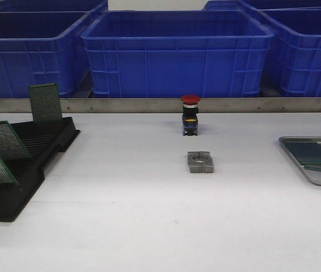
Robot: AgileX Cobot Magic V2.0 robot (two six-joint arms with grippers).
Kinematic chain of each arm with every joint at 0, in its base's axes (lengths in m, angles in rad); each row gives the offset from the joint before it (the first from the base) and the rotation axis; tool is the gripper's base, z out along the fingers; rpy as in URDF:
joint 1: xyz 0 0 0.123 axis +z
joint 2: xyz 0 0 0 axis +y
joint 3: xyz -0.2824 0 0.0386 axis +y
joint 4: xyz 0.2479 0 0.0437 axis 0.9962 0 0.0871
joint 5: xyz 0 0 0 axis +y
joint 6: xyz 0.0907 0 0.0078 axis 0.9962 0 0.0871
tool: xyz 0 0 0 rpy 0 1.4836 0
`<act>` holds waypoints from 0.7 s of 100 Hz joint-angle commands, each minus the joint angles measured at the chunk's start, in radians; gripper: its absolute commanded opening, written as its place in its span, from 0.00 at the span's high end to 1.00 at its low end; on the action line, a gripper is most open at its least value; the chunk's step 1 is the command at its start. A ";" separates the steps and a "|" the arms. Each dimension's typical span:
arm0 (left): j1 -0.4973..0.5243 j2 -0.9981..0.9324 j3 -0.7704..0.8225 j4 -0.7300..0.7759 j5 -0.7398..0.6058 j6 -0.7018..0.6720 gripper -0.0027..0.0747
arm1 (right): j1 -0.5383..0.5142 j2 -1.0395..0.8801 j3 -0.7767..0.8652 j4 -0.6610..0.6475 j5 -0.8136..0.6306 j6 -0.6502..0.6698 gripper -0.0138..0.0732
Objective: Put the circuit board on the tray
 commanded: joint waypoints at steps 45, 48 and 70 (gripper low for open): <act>-0.001 -0.030 0.048 0.000 -0.075 0.003 0.99 | -0.003 -0.016 -0.025 0.045 -0.005 -0.009 0.91; -0.001 -0.030 0.048 0.000 -0.075 0.003 0.99 | 0.000 -0.016 -0.025 0.045 -0.005 -0.009 0.91; -0.001 -0.030 0.048 0.000 -0.075 0.003 0.99 | 0.114 -0.016 -0.025 0.035 -0.022 -0.036 0.91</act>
